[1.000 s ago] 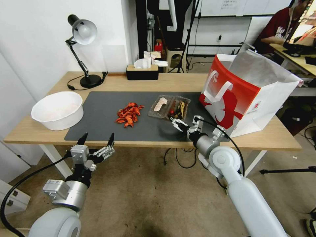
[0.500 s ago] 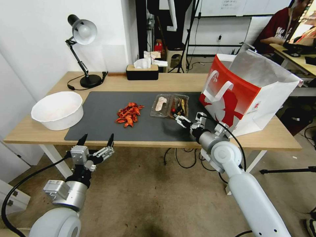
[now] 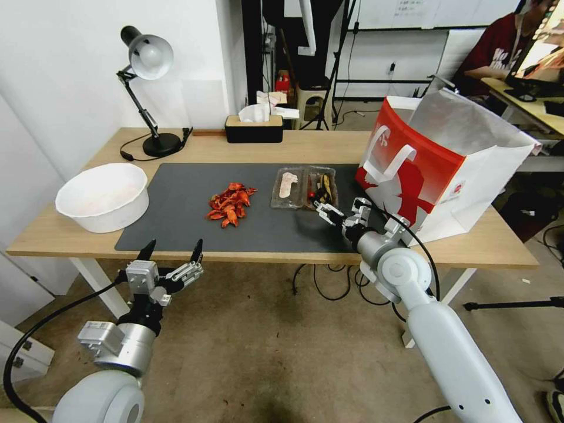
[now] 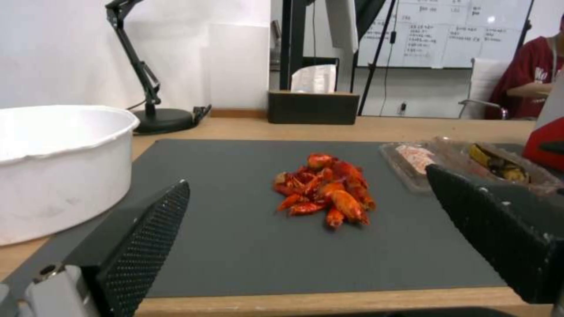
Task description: Close the disposable takeout box, then place it into the delivery bag.
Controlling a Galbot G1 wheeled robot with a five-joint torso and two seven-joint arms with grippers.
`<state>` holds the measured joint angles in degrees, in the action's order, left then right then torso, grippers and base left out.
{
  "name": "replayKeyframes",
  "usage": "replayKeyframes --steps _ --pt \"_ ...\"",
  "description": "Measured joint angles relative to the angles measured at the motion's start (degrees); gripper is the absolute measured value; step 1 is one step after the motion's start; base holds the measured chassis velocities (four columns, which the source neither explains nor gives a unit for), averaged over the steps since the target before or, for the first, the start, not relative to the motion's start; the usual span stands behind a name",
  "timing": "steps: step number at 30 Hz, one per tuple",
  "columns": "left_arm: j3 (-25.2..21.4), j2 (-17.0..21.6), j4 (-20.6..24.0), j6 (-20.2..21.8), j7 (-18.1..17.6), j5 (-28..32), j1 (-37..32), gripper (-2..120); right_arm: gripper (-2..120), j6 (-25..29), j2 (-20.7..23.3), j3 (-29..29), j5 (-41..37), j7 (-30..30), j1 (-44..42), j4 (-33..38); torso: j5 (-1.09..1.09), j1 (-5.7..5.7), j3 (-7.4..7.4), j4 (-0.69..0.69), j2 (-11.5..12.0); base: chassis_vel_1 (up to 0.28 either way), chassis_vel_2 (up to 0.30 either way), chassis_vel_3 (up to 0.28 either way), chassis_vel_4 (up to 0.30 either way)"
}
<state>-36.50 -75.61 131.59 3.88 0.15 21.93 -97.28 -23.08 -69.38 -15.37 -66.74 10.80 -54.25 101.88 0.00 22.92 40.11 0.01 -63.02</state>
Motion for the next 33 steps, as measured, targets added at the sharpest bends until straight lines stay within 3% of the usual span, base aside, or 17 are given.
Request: replayKeyframes --steps 7,8,13,18,20,24,26,27,29,33 --pt "-0.04 0.40 0.63 0.24 -0.14 0.22 0.11 100 100 -1.31 1.16 -0.07 -0.54 0.48 -3.26 5.10 0.00 -0.01 -0.01 -0.01 0.00 0.000 0.000 0.000 0.000" --pt "-0.05 0.73 1.01 0.48 -0.25 0.36 0.34 100 100 -2.54 2.27 -0.77 -1.60 1.43 -5.82 9.90 -0.01 -0.01 -0.01 -0.01 0.00 0.000 0.000 0.000 0.000" --pt "0.21 0.88 1.70 0.81 -0.31 0.38 0.43 100 100 -4.02 3.72 -2.45 -2.45 2.40 -11.71 17.13 0.00 -0.01 -0.01 -0.02 -0.01 0.000 0.000 0.000 0.000" --pt "0.43 1.30 2.49 1.09 -0.34 0.67 0.48 100 100 -3.25 4.51 -5.45 3.35 -3.02 -18.33 24.75 0.00 -0.01 -0.01 -0.01 0.00 0.000 0.000 0.000 0.000" --pt "0.51 1.90 3.16 1.34 -0.38 1.18 0.59 100 100 -0.45 4.88 -8.19 7.68 -8.64 -21.91 30.45 -0.01 -0.01 -0.01 -0.02 -0.01 0.000 0.000 0.000 0.000" --pt "0.53 2.45 3.82 1.57 -0.46 1.81 0.66 100 100 3.38 5.27 -10.52 13.79 -15.10 -25.08 33.68 -0.02 -0.02 -0.01 -0.01 -0.01 0.000 0.000 0.000 0.000" --pt "0.55 3.06 4.51 1.71 -0.52 2.60 0.57 100 100 8.65 5.48 -13.24 21.14 -22.26 -28.91 35.19 0.00 -0.01 -0.01 -0.01 -0.01 0.000 0.000 0.000 0.000" --pt "0.55 3.06 4.51 1.71 -0.52 2.60 0.57 100 100 8.65 5.48 -13.24 21.14 -22.26 -28.91 35.19 0.00 -0.01 -0.01 -0.01 -0.01 0.000 0.000 0.000 0.000" --pt "0.72 3.61 5.28 1.73 -0.69 3.56 0.18 100 100 15.43 4.87 -15.47 28.12 -27.42 -33.71 35.99 0.00 -0.02 -0.01 0.00 -0.01 0.000 0.000 0.000 0.000" --pt "1.47 4.52 6.37 2.10 -1.38 5.28 0.08 100 100 23.05 2.34 -17.17 35.79 -30.14 -39.27 35.34 -0.01 -0.02 -0.01 -0.01 -0.01 0.000 0.000 0.000 0.000"
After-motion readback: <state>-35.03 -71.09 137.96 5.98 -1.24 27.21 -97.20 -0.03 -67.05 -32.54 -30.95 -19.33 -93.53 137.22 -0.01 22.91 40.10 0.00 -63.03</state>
